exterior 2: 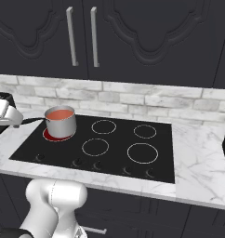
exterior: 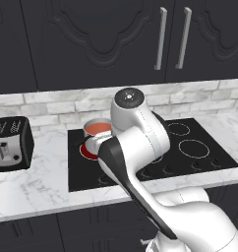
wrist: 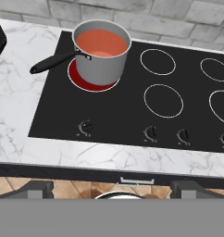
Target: Wait until the marinara sauce is simmered to a deep red color and then turn off the stove.
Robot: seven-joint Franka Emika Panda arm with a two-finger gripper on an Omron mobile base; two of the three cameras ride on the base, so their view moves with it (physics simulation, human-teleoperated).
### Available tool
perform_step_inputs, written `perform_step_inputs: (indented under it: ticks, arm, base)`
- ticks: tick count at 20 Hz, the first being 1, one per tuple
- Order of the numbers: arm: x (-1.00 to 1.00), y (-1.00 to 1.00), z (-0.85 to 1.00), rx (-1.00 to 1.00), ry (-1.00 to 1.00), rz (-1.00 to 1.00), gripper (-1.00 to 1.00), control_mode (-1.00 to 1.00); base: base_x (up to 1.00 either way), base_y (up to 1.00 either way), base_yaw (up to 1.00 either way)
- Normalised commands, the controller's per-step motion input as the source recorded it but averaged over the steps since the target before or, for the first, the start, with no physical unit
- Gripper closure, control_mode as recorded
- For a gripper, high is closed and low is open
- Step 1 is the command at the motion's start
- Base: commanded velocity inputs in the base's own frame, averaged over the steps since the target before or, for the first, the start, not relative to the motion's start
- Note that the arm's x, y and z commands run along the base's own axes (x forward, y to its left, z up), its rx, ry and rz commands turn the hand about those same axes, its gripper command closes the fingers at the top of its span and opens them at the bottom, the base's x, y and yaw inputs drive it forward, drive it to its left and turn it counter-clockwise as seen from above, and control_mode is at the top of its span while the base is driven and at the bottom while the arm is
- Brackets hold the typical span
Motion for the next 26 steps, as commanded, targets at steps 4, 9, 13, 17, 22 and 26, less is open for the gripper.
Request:
perform_step_inputs:
  ticks: [4,9,13,17,22,26]
  arm:
    - [0.0,0.0,0.0,0.0,0.0,0.0,-1.0,-1.0]
    - [0.0,0.0,0.0,0.0,0.0,0.0,-1.0,-1.0]
    - [0.0,0.0,0.0,0.0,0.0,0.0,-1.0,-1.0]
    - [0.0,0.0,0.0,0.0,0.0,0.0,-1.0,-1.0]
    - [0.0,0.0,0.0,0.0,0.0,0.0,-1.0,-1.0]
    - [0.0,0.0,0.0,0.0,0.0,0.0,-1.0,-1.0]
  base:
    - [0.0,0.0,0.0]
    - [0.0,0.0,0.0]
    - [0.0,0.0,0.0]
    - [0.0,0.0,0.0]
    - [0.0,0.0,0.0]
    - [0.0,0.0,0.0]
